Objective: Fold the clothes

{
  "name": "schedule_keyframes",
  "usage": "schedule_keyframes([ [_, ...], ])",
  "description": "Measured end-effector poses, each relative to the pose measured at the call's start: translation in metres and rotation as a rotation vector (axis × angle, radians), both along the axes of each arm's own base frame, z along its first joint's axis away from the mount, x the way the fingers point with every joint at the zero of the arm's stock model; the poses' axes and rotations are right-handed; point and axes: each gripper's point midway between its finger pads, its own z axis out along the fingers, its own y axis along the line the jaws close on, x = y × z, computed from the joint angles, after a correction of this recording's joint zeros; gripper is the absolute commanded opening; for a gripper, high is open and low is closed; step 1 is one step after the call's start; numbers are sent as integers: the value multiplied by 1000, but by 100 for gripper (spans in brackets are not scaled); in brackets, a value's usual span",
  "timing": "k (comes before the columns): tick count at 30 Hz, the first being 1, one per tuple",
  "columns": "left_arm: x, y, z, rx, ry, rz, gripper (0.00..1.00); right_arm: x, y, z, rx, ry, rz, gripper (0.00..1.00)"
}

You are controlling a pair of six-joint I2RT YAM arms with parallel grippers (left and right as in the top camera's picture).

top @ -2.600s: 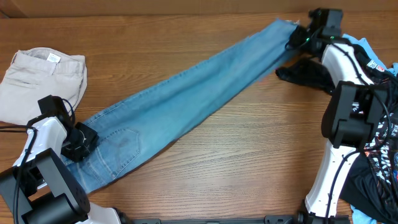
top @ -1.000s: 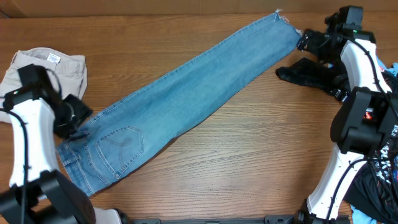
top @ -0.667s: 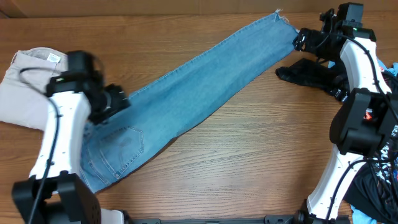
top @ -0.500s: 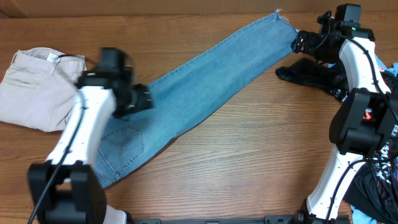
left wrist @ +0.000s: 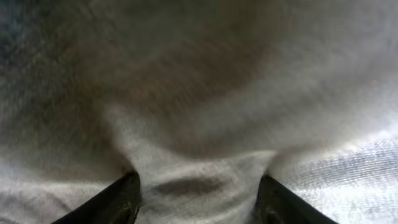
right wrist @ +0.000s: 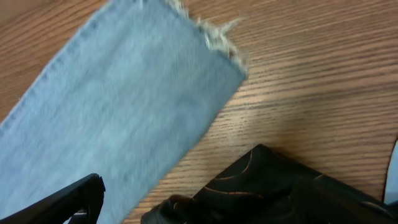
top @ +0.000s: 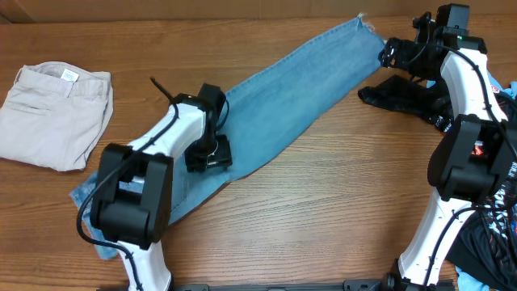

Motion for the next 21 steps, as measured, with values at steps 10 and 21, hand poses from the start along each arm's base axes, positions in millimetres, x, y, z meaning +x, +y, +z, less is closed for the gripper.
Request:
schedule_keyframes([
  [10, -32, 66, 4, 143, 153, 108, 63, 4, 5, 2, -22, -28, 59, 100],
  [21, 5, 85, 10, 143, -46, 124, 81, 19, 48, 1, -81, -117, 283, 100],
])
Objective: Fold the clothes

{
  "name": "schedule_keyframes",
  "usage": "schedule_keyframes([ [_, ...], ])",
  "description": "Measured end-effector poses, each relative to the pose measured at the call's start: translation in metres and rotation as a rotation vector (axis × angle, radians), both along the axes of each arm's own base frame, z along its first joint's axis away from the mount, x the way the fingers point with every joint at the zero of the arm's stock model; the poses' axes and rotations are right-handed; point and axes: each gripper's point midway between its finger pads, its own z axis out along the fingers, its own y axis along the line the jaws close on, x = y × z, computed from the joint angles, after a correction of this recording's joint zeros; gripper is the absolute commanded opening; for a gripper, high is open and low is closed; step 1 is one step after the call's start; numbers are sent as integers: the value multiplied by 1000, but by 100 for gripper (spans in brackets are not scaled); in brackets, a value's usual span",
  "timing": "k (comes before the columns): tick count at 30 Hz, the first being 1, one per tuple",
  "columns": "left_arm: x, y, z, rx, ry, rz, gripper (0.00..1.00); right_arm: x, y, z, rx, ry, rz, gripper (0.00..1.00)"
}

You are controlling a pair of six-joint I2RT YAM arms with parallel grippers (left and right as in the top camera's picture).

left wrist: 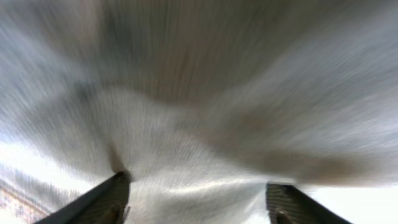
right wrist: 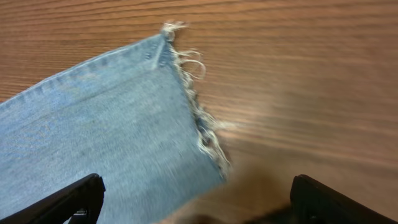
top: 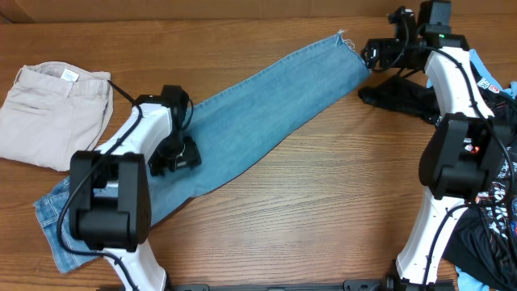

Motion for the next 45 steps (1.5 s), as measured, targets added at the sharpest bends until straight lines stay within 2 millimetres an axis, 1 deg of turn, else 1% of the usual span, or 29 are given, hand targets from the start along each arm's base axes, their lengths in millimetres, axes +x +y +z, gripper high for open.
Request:
schedule_keyframes([
  [2, 15, -2, 10, -14, -83, 18, 86, 5, 5, -9, 0, -13, 30, 100],
  [3, 20, -4, 17, -24, -116, 27, 87, 7, 8, -14, 1, -16, 41, 100],
  [6, 28, -8, 38, -52, -198, 50, 88, 13, 14, -35, -3, -16, 69, 100],
  [8, 29, -9, 47, -62, -221, 57, 88, 17, 17, -46, -1, -23, 82, 100],
  [11, 25, -10, 50, -68, -214, 61, 88, 22, 22, -58, 9, -34, 102, 99],
  [14, 21, -10, 50, -70, -198, 63, 88, 23, 30, -66, 35, -37, 131, 93],
  [15, 21, -10, 50, -70, -199, 63, 88, 22, 33, -70, 45, -32, 139, 89],
  [16, 21, -10, 50, -71, -198, 64, 88, 23, 34, -71, 48, -36, 148, 84],
  [17, 21, -10, 50, -70, -198, 64, 88, 23, 37, -72, 54, -37, 154, 74],
  [18, 21, -9, 50, -71, -198, 65, 88, 23, 38, -72, 54, -39, 161, 54],
  [20, 21, -10, 50, -70, -197, 65, 88, 19, 43, -74, 68, -19, 165, 31],
  [21, 20, -9, 50, -70, -195, 65, 88, 18, 45, -76, 70, -11, 166, 16],
  [22, 20, -9, 50, -70, -193, 65, 88, 17, 46, -78, 72, -7, 169, 4],
  [24, 19, -9, 50, -70, -191, 65, 88, 15, 49, -81, 83, 6, 168, 4],
  [29, 19, -9, 50, -69, -191, 65, 87, 12, 46, -82, 85, 41, 133, 4],
  [31, 20, -9, 50, -69, -192, 65, 88, 5, 42, -81, 67, 78, 111, 4],
  [33, 20, -9, 50, -69, -193, 65, 87, -7, 35, -76, 34, 131, 81, 4],
  [35, 20, -9, 50, -69, -194, 65, 88, -18, 26, -65, -11, 172, 43, 4],
  [38, 21, -9, 50, -67, -198, 65, 89, -38, 13, -38, -73, 229, -25, 4],
  [41, 21, -7, 50, -62, -200, 67, 88, -68, 0, -3, -129, 293, -102, 4],
  [42, 22, -7, 50, -62, -201, 68, 89, -78, -3, 6, -142, 314, -120, 4],
  [44, 22, -5, 50, -61, -200, 73, 88, -97, -6, 17, -158, 367, -148, 4],
  [45, 22, -3, 50, -61, -201, 78, 89, -109, -8, 19, -166, 406, -160, 4],
])
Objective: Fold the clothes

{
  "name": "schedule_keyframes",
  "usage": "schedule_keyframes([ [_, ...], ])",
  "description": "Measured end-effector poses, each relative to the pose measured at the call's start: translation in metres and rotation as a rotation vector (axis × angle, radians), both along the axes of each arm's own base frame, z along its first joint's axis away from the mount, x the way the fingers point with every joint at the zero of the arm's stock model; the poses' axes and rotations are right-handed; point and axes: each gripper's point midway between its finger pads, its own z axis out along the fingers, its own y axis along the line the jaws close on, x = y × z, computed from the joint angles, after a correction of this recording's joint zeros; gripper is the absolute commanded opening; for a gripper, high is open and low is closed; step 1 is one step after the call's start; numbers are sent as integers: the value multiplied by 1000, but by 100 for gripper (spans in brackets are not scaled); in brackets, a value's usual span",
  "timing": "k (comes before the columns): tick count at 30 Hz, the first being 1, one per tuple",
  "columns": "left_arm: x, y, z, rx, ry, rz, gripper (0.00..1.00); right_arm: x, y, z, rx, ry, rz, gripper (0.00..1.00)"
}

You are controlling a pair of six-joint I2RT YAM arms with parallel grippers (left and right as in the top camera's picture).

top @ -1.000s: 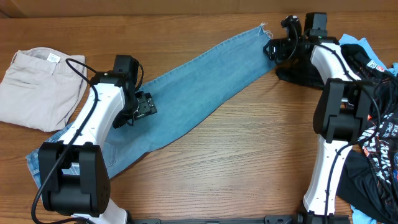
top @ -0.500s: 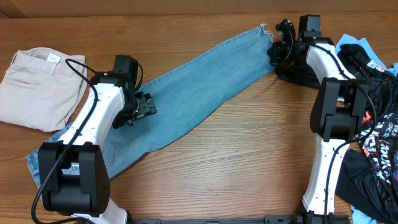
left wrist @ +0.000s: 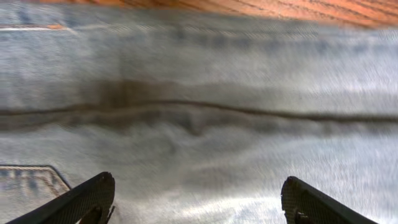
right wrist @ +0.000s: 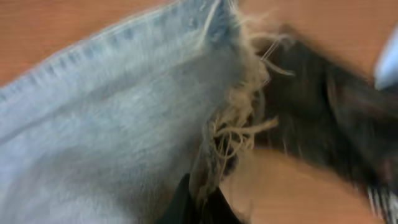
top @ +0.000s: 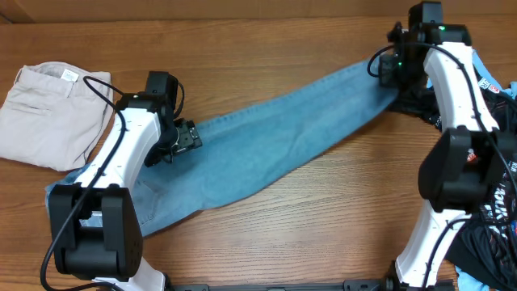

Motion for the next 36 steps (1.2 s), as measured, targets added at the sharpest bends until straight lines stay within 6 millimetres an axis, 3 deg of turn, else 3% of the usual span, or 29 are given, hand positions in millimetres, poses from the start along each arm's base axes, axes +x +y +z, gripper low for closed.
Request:
schedule_keyframes([
  [2, 0, 3, 0, 0, 1, 8, 90, -21, -5, -2, -27, 84, -44, 4],
  [8, -3, 11, 0, -2, 13, 21, 90, -59, -33, -15, -136, 233, -228, 4],
  [11, -9, 15, -1, -5, 38, 21, 90, -67, -52, -18, -162, 253, -324, 4],
  [18, -27, 22, -1, -46, 111, 40, 89, -75, -116, -17, -161, 222, -553, 4],
  [21, -42, 19, 0, -74, 175, 26, 89, -82, -135, -17, -157, 226, -607, 4],
  [24, -59, 21, 3, -67, 241, 16, 91, -83, -138, -17, -157, 224, -614, 4],
  [28, -62, 33, 16, -29, 214, 42, 92, -78, -135, -17, -158, 209, -606, 4],
  [33, -72, 68, 46, 14, 144, 177, 92, -79, -135, -17, -157, 211, -602, 4],
  [36, -77, 88, 50, 38, 137, 250, 92, -78, -135, -17, -156, 211, -602, 4],
])
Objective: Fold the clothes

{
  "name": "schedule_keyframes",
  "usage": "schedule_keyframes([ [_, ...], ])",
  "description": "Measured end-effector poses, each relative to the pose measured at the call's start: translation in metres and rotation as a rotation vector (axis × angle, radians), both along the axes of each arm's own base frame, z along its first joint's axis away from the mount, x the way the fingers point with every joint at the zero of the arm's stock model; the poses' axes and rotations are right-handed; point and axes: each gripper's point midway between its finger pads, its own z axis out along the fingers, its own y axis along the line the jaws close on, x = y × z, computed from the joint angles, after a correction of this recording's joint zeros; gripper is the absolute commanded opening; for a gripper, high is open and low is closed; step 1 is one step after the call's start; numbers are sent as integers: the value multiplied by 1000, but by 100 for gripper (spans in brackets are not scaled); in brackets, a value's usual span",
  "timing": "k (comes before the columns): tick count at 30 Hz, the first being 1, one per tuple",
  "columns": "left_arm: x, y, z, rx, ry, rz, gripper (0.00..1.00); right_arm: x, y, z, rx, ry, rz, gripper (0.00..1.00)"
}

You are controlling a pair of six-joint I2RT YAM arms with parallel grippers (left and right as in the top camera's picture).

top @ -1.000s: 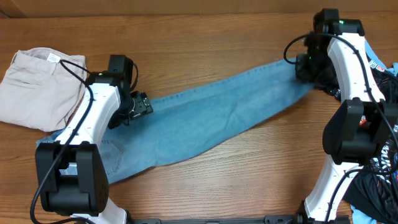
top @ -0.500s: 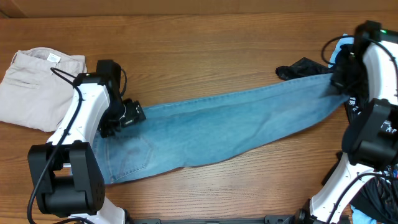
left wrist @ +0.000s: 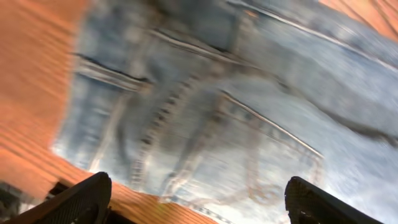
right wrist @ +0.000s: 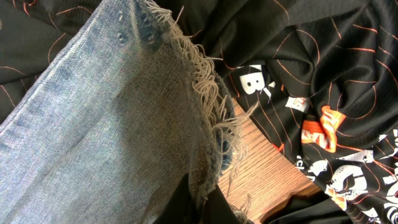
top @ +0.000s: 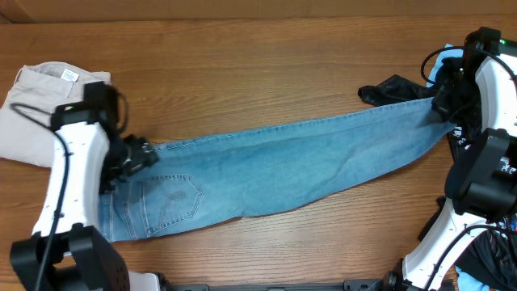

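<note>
A pair of blue jeans point(top: 275, 166) lies stretched across the table, waist and back pocket point(top: 166, 198) at the left, frayed hem at the right. My right gripper point(right wrist: 205, 208) is shut on that hem point(right wrist: 214, 118) and shows in the overhead view at the far right point(top: 444, 101). My left gripper point(top: 133, 153) hovers over the waist end. Its fingers point(left wrist: 81, 199) stand wide apart in the blurred left wrist view, with the jeans' pocket seams point(left wrist: 249, 118) beneath and nothing between them.
Folded beige trousers point(top: 44, 105) lie at the back left, close to the left arm. A black printed garment point(right wrist: 298, 62) lies under and beside the hem, also seen from overhead point(top: 396, 87). More dark clothes point(top: 493, 263) are heaped at the front right.
The right gripper, still shut on the hem, has moved right and nearer, drawing the jeans out straighter. The left gripper has moved left to the waist end, where the back pocket now shows.
At first the left gripper was low on the jeans' middle and the right gripper stood open by the hem. Then the jeans lay further left, right gripper open over the hem. Later it was shut on the hem. Now the jeans lie stretched flat.
</note>
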Motion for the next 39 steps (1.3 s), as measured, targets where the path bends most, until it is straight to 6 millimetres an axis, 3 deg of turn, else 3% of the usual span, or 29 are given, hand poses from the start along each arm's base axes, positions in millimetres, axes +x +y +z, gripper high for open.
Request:
schedule_keyframes([
  [3, -1, 12, -8, 16, -10, 37, 92, 0, 0, 0, 0, 0, 0, 4],
  [10, -10, 13, -50, 28, -9, 49, 92, 0, 1, 0, 4, -2, 0, 4],
  [11, -11, 14, -57, 35, -10, 54, 92, 0, 1, 0, 4, -2, 0, 9],
  [13, -13, 16, -67, 45, -14, 65, 92, 1, 1, 0, 5, -5, -6, 52],
  [14, -12, 17, -70, 51, -20, 69, 91, 1, 1, 0, 6, -4, 0, 55],
  [23, 13, 27, -73, 86, -126, 80, 93, 0, -1, 0, 9, 3, 37, 58],
  [31, 31, 41, -72, 100, -213, 117, 92, 10, 0, -1, 62, -36, 176, 61],
  [39, 47, 52, -102, 90, -222, 140, 92, -3, -22, -2, 138, -63, 159, 65],
])
